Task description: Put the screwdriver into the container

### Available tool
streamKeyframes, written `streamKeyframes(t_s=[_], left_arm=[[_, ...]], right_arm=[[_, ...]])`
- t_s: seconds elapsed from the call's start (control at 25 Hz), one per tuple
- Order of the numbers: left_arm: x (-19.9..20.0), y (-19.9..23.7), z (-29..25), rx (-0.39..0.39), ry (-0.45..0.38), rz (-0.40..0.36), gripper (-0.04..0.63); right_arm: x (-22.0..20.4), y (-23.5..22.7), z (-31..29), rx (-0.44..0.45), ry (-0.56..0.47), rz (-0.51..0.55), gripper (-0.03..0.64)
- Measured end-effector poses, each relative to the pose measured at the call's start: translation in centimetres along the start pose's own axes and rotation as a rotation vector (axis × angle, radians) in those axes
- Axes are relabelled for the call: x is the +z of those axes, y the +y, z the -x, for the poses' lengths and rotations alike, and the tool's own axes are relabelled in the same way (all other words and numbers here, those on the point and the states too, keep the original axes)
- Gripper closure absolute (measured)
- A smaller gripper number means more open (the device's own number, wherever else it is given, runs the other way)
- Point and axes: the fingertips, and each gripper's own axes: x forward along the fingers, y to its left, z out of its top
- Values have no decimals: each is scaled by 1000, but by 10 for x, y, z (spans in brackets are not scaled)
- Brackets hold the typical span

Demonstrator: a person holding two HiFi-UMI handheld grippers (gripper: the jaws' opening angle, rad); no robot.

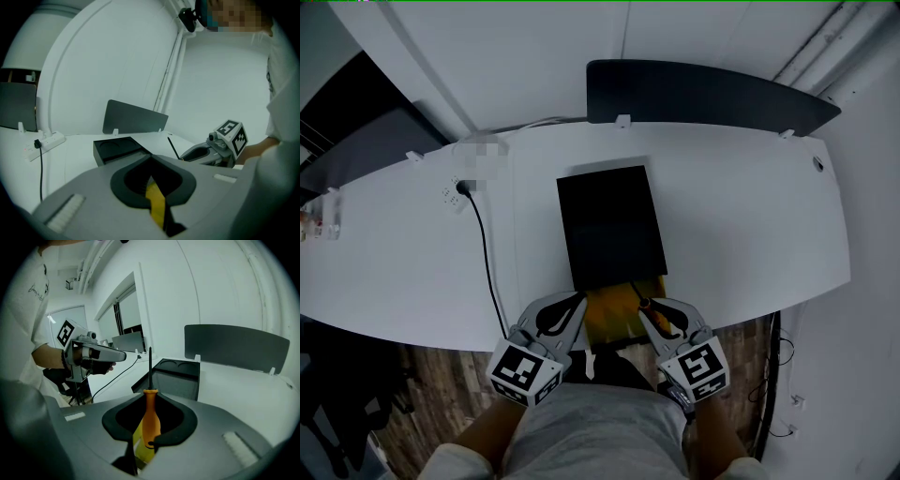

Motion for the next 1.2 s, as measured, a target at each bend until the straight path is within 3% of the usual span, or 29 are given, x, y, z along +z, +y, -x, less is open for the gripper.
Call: streamKeyframes(t_s=[1.2], left_arm=[[-29,4,7,-3,53,26,595]], right_arm=[[-55,9,-28,11,207,198,531]])
